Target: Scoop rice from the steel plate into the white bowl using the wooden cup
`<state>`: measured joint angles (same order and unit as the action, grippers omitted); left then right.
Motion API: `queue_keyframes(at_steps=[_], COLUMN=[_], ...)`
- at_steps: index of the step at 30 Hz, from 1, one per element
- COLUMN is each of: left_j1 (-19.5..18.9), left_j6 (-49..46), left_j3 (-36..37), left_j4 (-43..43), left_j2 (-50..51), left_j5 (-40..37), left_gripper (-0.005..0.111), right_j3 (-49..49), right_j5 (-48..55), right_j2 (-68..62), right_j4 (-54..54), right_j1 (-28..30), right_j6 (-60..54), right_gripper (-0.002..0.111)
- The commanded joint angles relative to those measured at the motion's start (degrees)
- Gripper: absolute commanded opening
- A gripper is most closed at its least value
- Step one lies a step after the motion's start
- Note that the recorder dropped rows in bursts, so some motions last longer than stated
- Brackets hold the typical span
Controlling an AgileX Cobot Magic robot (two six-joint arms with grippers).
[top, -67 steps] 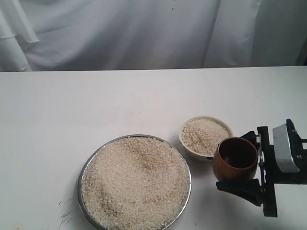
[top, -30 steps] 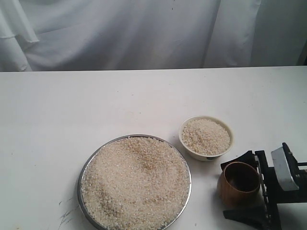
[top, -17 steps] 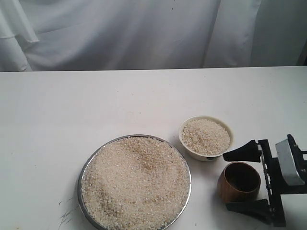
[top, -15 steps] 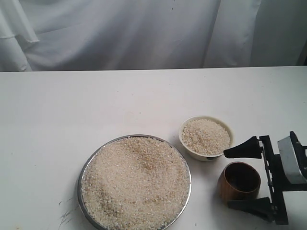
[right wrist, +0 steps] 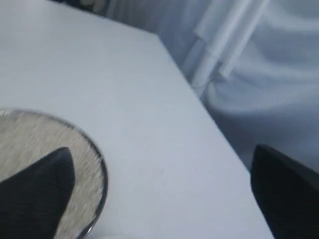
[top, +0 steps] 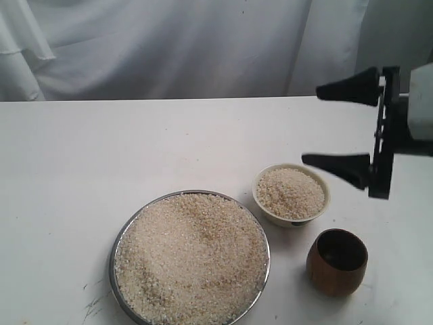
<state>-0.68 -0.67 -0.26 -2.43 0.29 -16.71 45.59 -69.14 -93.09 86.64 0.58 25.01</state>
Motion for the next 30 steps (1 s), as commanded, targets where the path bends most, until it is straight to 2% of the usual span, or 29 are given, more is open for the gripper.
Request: queue_keyframes(at_steps=[1,4,8,10,14,18,30], left_j1=[0.1,0.1,0.1,0.1,0.1,0.1,0.1], left_j6=[0.2,0.2,0.2,0.2,0.2,0.2,0.2], left_j3=[0.3,0.3,0.3,0.3,0.3,0.3,0.3], left_j4=[0.0,0.0,0.0,0.0,0.0,0.0,0.0], left_j2=[-0.3,-0.3,-0.3,-0.3,-0.3,-0.3,-0.3], left_j5=[0.4,0.4,0.4,0.4,0.4,0.4,0.4], left_gripper=[0.0,0.0,0.0,0.0,0.0,0.0,0.0], right_j3=[1.6,1.6,1.6,1.7,1.7,1.7,1.7], right_j5=[-0.8,-0.8,-0.8,-0.8,-0.8,-0.8,-0.8], right_j2=[2.7,3.4,4.2,5.4,8.9,11.0,12.0], right_j4=[-12.0,-17.5,-21.2,-21.8,-25.5,-28.6,-41.5], right_j1=[-1.5,-2.2,-2.2,-2.5,-3.0,-3.0,-2.9], right_j6=[12.3,19.3,20.4,20.4,22.6,29.3,26.4], right_gripper=[0.063,0.04,0.01,0.0,0.0,0.0,0.0])
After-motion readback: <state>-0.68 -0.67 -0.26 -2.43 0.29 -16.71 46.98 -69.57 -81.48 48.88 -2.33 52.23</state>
